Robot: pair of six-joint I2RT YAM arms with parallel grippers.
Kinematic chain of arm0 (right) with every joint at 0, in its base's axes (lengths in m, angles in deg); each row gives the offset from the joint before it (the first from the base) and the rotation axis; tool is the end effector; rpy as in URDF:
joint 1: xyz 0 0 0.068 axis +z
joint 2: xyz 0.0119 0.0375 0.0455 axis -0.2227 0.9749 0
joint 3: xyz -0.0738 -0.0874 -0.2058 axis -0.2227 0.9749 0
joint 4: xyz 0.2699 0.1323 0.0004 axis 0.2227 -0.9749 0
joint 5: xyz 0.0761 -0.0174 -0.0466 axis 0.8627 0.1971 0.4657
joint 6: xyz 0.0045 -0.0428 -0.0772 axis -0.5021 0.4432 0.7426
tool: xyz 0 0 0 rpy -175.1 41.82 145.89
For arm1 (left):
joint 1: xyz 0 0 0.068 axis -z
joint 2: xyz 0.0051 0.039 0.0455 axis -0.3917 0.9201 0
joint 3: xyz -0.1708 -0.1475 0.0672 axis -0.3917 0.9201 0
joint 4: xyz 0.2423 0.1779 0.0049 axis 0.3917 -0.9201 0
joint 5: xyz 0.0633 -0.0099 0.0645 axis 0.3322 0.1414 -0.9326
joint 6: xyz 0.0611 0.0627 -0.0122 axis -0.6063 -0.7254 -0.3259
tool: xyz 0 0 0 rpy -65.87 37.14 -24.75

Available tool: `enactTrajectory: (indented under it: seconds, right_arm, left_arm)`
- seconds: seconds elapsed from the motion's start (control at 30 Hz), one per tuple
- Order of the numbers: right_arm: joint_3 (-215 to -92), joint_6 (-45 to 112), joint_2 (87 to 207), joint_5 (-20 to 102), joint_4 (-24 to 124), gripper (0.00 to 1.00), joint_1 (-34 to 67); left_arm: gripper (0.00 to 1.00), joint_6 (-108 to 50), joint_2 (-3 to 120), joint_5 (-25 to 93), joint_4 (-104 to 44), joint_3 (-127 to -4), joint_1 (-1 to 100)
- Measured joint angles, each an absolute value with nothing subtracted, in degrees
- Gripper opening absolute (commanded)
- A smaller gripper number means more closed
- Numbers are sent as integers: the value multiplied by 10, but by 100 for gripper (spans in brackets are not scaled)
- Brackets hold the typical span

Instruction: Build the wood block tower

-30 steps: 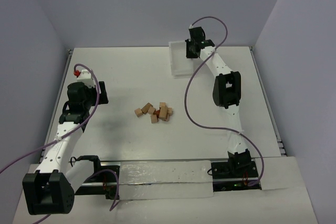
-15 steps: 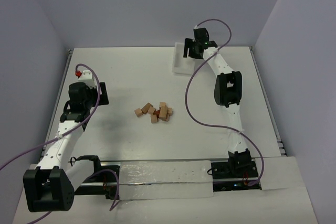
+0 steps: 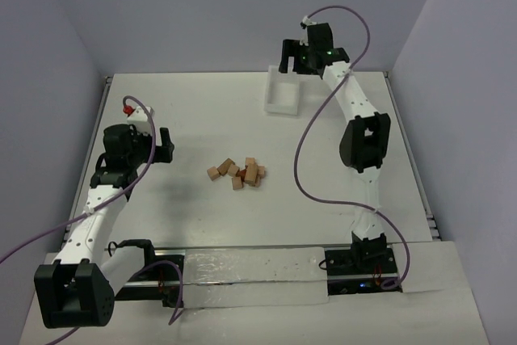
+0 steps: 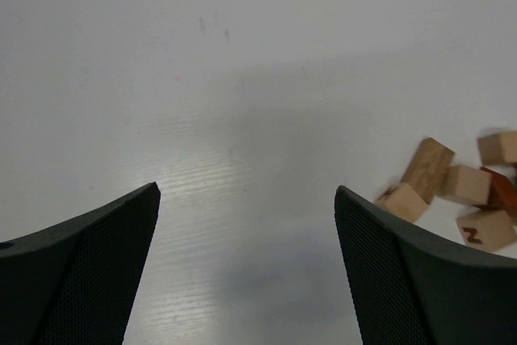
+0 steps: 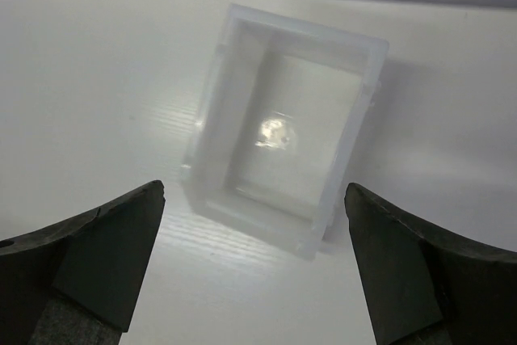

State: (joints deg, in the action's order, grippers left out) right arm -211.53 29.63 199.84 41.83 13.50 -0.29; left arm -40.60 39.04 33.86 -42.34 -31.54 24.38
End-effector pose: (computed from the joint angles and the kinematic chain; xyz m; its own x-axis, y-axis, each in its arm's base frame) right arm 0.5666 0.1389 0.2444 -0.6407 0.0478 -0.7663 -0.2185 0.9454 0.2417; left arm 0.3188 -0.0189 0.1949 -0.4804 0.0066 -0.8770 0.1486 0.9861 -0.0740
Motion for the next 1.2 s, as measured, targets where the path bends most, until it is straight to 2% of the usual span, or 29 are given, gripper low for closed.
enactTrajectory:
  seconds: [0.2,0.33,0.6,0.87,1.2]
  right_arm:
    - [-2022,334,1816,492,128,100,2]
    - [-1888,364,1703,572,119,100,3]
    - [-1687,411,1655,672,78,100,-7]
    - [-1685,449,1644,731,27,100,-90]
    - [-1675,475,1599,765,6,100,-153]
  left_arm:
    - [88,-495,389,499,-444,-363,247]
    - [87,-600,409,596,-497,-403,282]
    - [84,-770,522,661,-589,-474,418]
    - [82,-864,654,652,-628,-543,525]
    - [83,-952,754,643,-658,-609,579]
